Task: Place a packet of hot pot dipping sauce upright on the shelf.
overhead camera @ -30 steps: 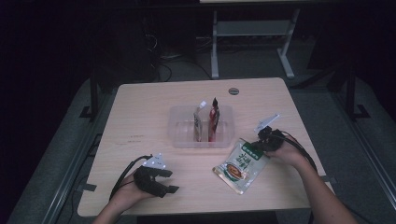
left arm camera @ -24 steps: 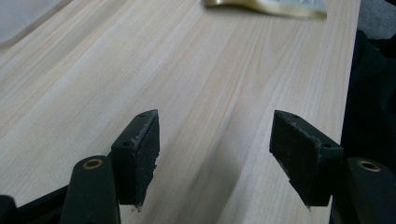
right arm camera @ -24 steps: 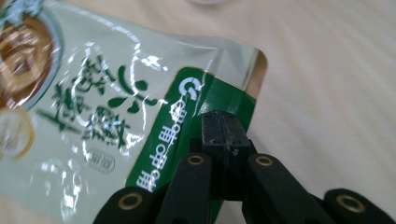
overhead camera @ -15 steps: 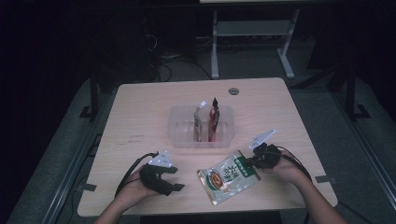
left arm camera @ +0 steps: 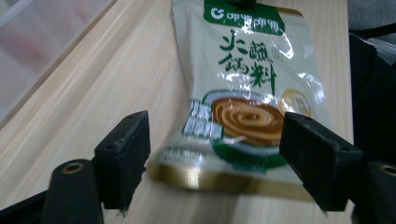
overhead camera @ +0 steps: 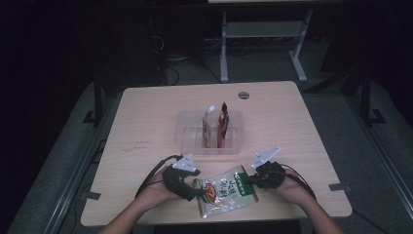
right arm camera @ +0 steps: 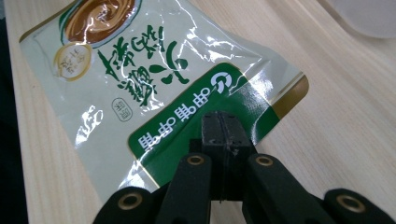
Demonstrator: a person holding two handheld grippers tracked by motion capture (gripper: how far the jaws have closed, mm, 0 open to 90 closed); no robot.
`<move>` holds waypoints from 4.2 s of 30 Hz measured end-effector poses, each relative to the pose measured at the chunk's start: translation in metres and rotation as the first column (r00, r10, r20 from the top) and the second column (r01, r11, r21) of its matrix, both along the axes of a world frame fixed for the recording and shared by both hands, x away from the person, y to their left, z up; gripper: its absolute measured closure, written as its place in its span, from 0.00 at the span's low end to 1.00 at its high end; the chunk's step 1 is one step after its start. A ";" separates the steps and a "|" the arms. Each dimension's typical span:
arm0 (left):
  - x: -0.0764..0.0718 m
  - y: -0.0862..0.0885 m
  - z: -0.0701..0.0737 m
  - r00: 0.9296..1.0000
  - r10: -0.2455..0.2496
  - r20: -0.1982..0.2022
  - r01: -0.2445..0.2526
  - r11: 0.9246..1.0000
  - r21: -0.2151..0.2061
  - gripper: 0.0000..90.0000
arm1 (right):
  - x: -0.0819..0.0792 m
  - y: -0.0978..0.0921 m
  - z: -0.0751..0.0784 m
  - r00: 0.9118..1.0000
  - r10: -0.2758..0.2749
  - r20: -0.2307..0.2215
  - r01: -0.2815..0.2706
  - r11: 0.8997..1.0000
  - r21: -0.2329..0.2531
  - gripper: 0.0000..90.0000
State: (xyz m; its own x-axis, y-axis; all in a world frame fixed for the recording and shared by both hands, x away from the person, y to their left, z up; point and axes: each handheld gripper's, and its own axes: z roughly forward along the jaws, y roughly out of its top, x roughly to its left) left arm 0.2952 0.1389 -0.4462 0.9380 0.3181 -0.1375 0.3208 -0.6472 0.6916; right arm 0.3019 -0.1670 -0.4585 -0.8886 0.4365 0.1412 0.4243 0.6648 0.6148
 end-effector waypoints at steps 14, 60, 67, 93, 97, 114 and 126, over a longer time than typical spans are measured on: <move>-0.002 -0.031 -0.012 0.998 -0.056 0.017 0.054 0.995 0.090 0.20 | -0.015 -0.030 0.012 0.984 -0.181 -0.001 0.180 0.978 0.104 0.30; 0.006 -0.015 0.001 1.000 0.004 0.000 -0.004 1.000 0.014 1.00 | -0.018 -0.043 0.015 0.959 -0.275 -0.069 0.283 0.937 0.206 0.18; 0.006 -0.006 0.007 1.000 0.002 0.012 -0.002 1.000 -0.027 1.00 | -0.016 -0.034 0.016 0.970 -0.235 -0.061 0.242 0.953 0.180 0.32; -0.011 0.006 0.030 0.996 -0.007 0.091 0.019 0.990 -0.140 1.00 | 0.002 0.003 0.012 0.989 -0.066 -0.133 0.109 0.929 0.354 0.34; -0.014 0.008 0.030 0.996 0.003 0.093 0.011 0.989 -0.149 1.00 | 0.003 0.013 0.012 0.991 -0.027 -0.134 0.073 0.934 0.350 0.35; -0.020 0.021 0.033 0.992 0.038 0.122 -0.016 0.984 -0.175 1.00 | 0.014 0.026 0.011 0.983 0.056 -0.172 0.015 0.921 0.389 0.67; -0.018 0.025 0.033 0.990 0.060 0.125 -0.037 0.983 -0.181 1.00 | 0.015 0.033 0.017 0.980 0.098 -0.175 -0.027 0.930 0.367 0.89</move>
State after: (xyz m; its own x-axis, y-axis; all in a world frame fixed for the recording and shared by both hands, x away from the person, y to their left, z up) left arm 0.2773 0.1643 -0.4137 0.9358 0.3447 -0.0742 0.2486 -0.4957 0.8322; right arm 0.3170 -0.1339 -0.4414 -0.8542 0.2688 0.4451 0.5200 0.4413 0.7314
